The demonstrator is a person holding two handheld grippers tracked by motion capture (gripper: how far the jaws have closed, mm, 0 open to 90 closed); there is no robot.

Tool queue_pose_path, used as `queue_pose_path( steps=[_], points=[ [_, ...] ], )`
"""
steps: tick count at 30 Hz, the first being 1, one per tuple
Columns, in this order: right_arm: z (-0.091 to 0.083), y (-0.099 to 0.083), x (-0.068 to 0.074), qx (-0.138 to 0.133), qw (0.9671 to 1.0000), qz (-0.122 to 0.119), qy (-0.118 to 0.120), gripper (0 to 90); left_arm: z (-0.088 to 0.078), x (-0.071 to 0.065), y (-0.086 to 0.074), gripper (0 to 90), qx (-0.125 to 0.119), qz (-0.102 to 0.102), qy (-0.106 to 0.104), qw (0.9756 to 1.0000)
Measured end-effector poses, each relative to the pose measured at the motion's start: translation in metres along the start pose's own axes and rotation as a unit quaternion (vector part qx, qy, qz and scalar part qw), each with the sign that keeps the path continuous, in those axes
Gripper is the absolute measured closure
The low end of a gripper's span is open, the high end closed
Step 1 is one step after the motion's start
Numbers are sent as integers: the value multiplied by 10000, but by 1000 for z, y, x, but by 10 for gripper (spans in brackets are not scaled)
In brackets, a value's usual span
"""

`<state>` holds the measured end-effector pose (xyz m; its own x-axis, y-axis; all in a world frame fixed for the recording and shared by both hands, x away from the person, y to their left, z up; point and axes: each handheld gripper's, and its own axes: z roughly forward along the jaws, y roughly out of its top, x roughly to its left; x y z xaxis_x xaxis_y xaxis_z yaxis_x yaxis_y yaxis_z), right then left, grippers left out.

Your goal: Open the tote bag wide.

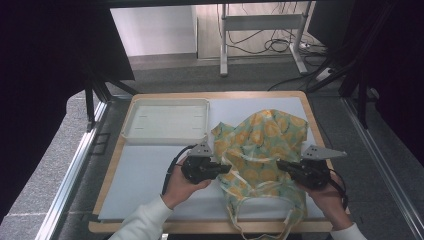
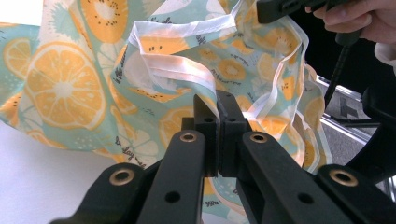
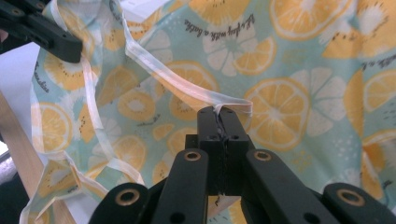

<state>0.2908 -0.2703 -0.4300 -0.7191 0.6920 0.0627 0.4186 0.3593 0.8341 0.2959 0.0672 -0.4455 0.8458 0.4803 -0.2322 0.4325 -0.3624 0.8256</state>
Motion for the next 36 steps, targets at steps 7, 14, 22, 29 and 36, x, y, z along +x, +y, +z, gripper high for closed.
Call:
queue_pose_path(
  steps=[7, 14, 22, 29, 36],
  points=[
    [-6, 14, -5, -162, 9999, -29, 5, 890, -4, 1, 12, 890, -53, 99, 43, 9999],
    [-8, 22, -11, -218, 9998, -15, -22, 891, -7, 10, 17, 890, -127, -24, 42, 9999],
    [-4, 34, -12, -192, 9998, -94, -27, 891, -11, 16, 23, 891, -152, -94, 114, 9998],
    [-3, 50, -16, -297, 9993, -184, -134, 890, -15, 25, 32, 891, -233, -156, 247, 9993],
    [-2, 67, -20, -410, 9986, -242, -244, 891, -18, 29, 45, 891, -312, -119, 341, 9989]
  ],
)
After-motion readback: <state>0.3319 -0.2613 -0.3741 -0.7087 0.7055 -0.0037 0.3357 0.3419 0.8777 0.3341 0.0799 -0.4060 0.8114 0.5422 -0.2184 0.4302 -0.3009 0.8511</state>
